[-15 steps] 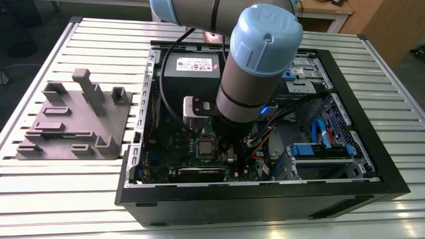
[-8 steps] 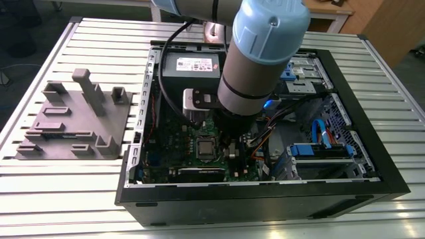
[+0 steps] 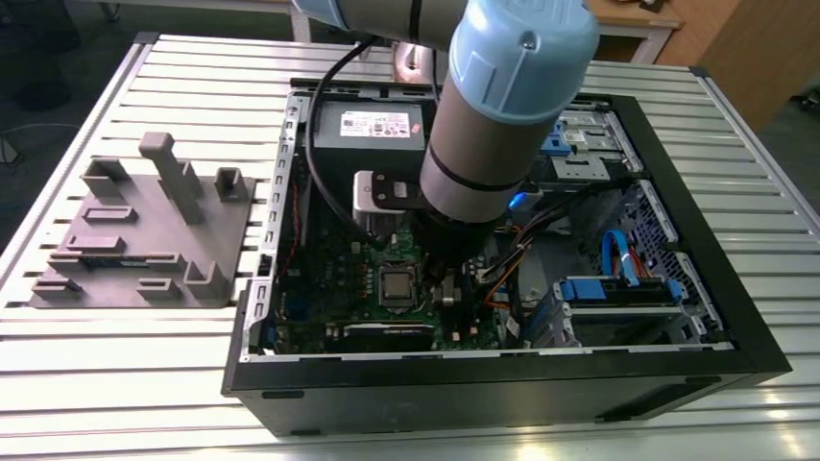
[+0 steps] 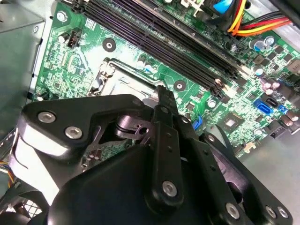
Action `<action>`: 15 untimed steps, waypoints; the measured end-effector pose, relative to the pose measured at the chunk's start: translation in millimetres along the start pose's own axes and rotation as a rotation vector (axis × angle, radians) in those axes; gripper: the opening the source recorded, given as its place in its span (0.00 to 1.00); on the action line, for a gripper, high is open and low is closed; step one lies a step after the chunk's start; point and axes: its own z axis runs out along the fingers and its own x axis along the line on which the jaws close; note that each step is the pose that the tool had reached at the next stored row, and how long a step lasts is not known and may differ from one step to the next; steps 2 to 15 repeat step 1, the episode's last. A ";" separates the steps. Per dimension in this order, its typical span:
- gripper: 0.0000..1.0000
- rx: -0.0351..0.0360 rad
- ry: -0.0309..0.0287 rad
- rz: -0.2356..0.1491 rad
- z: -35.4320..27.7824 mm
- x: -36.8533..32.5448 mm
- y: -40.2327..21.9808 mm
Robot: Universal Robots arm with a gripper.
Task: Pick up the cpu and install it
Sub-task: 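Install the first cpu locking lever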
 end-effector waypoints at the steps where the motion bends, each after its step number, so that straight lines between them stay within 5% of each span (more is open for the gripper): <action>1: 0.10 0.0000 0.0000 0.000 0.0 0.0 0.0; 15: 0.10 0.0000 0.0000 0.000 0.0 0.0 0.0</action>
